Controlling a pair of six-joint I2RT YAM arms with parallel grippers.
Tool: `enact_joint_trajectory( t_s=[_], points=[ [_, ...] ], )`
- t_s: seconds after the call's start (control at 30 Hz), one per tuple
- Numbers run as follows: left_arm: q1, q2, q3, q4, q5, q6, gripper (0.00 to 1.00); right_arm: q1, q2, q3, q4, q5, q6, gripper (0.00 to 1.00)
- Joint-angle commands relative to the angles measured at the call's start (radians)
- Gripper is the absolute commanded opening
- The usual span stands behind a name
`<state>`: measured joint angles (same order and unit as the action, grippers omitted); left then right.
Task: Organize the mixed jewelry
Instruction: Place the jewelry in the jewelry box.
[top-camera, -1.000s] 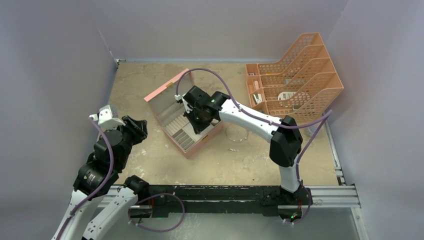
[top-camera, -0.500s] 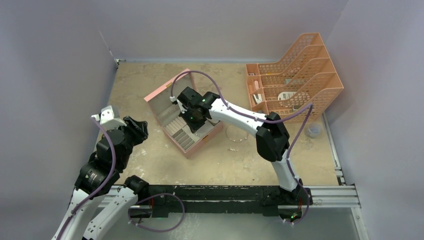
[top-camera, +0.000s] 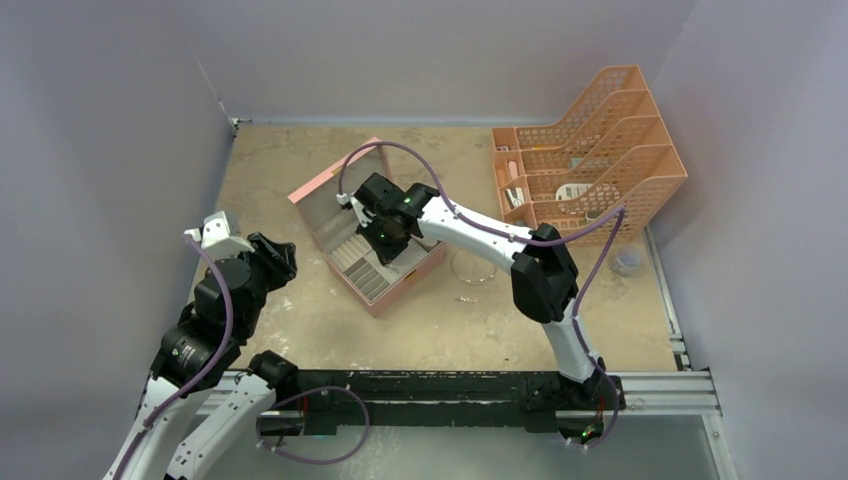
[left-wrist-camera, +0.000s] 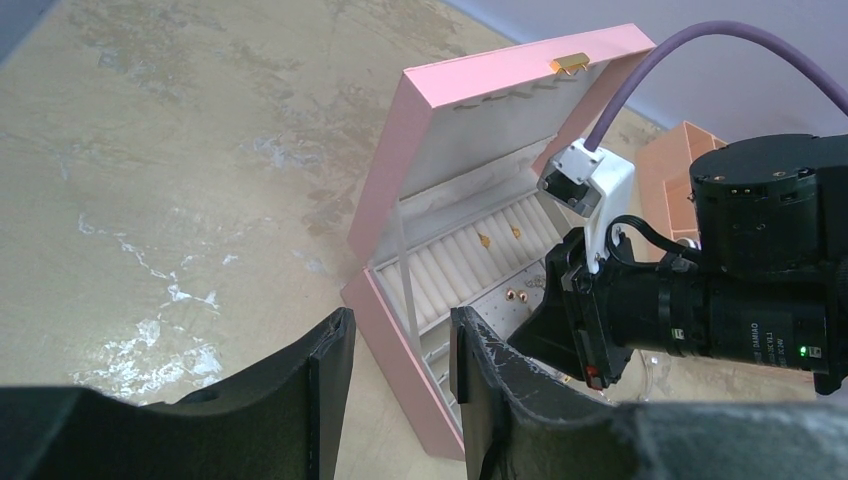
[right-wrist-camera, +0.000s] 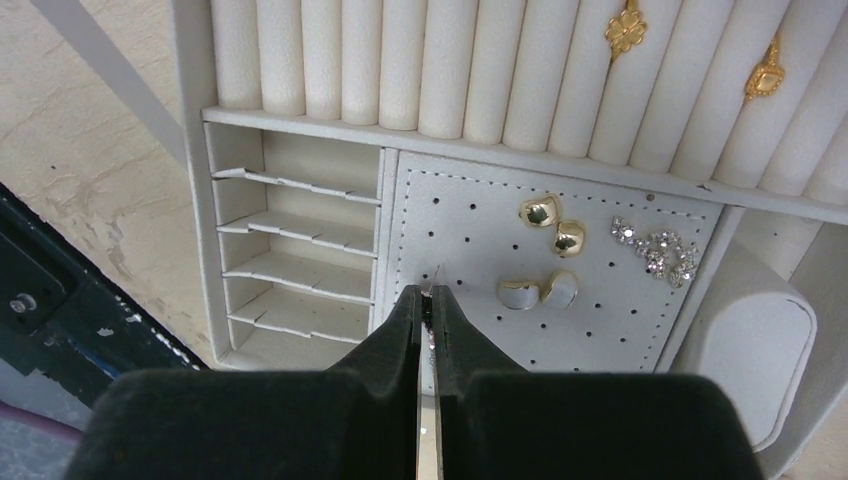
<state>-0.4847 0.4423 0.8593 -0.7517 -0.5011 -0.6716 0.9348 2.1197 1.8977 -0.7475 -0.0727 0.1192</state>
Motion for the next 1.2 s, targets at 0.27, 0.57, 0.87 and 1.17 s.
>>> enact_joint_trajectory(
  t_s=[0.27, 0.57, 0.87, 1.17],
  points=[
    [0.002, -0.003, 0.002, 0.003, -0.009, -0.004, 0.4, -0.06, -0.029, 0.035, 0.041, -0.118, -0.005, 0.0],
    [0.003, -0.023, 0.025, -0.085, -0.105, -0.085, 0.4, -0.099, -0.03, 0.013, 0.057, -0.267, -0.035, 0.0],
    [0.003, -0.027, 0.031, -0.107, -0.137, -0.102, 0.4, -0.104, -0.006, 0.013, 0.052, -0.337, -0.064, 0.0],
    [0.002, -0.024, 0.03, -0.106, -0.131, -0.101, 0.4, -0.102, 0.015, 0.003, 0.042, -0.346, -0.068, 0.0]
  ],
)
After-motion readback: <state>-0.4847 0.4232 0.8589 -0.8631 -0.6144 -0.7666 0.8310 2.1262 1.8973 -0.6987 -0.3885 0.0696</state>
